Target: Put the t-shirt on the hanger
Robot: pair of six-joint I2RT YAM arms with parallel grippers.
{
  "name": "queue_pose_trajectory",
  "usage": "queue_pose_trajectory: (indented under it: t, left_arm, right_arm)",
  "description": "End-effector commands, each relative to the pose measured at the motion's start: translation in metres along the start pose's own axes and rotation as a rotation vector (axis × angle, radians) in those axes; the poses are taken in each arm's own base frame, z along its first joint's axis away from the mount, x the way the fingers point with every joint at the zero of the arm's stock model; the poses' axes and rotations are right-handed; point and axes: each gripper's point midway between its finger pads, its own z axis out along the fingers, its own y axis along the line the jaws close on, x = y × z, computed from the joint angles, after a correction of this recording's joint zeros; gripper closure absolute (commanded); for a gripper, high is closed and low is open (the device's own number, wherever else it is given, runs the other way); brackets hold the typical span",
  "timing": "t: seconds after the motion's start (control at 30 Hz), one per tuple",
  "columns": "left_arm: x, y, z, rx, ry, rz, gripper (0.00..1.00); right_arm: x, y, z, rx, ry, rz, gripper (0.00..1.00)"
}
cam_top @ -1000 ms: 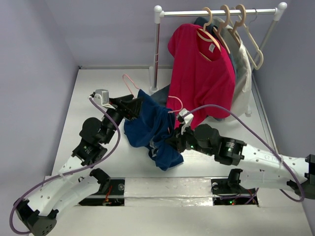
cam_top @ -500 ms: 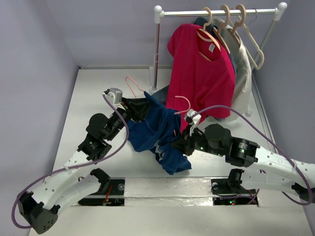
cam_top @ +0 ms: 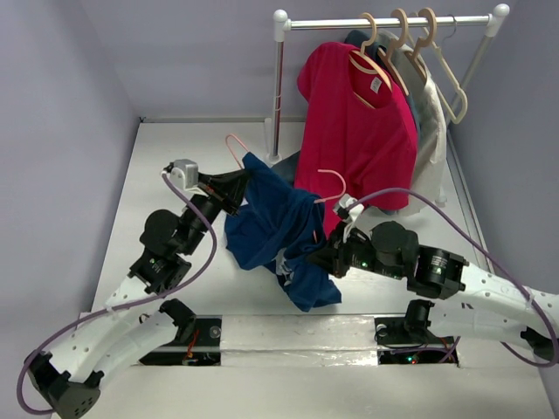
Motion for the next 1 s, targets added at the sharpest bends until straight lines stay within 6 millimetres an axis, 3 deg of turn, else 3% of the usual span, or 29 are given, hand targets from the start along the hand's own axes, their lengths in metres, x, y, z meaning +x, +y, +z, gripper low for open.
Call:
queue_pose_trajectory:
  t: [0.0, 0.23, 0.27, 0.33, 0.37, 0.53, 0.57, 0.67, 0.77, 0.97]
  left_arm:
    - [-0.037, 0.006, -0.006, -0.06, -0.133, 0.01, 1.0]
    - [-0.082, 0.046, -0.016, -0.35, -0.254, -0.009, 1.0]
    - [-0.085, 0.06, -0.015, -0.429, -0.264, 0.003, 1.0]
    - [-0.102, 0.065, -0.015, -0.498, -0.279, 0.029, 1.0]
    - [-0.102, 0.079, -0.012, -0.578, -0.274, 0.05, 1.0]
    - [-0.129, 0.104, 0.007, -0.707, -0.265, 0.138, 1.0]
    - [-0.125, 0.119, 0.015, -0.731, -0.243, 0.153, 1.0]
    - [-0.122, 0.139, 0.024, -0.727, -0.216, 0.14, 1.0]
    - [-0.12, 0.166, 0.019, -0.781, -0.194, 0.149, 1.0]
    - [-0.096, 0.182, 0.012, -0.799, -0.139, 0.092, 1.0]
  right_arm:
    - [-0.02, 0.009, -0.01, -0.034, -0.072, 0.015, 1.0]
    - [-0.006, 0.006, -0.007, -0.017, 0.016, -0.001, 1.0]
    - [-0.004, 0.005, -0.009, -0.011, 0.032, -0.001, 1.0]
    - [-0.001, 0.004, -0.012, -0.003, 0.045, 0.002, 1.0]
    - [0.001, 0.003, -0.016, 0.002, 0.058, 0.001, 1.0]
    - [0.006, 0.011, -0.03, -0.045, 0.107, -0.012, 1.0]
    - [0.009, 0.01, -0.033, -0.04, 0.123, -0.013, 1.0]
    - [0.003, 0.01, -0.046, -0.03, 0.116, -0.018, 1.0]
    - [-0.006, 0.009, -0.059, -0.02, 0.086, -0.025, 1.0]
    - [-0.041, 0.011, -0.087, 0.005, -0.018, -0.048, 1.0]
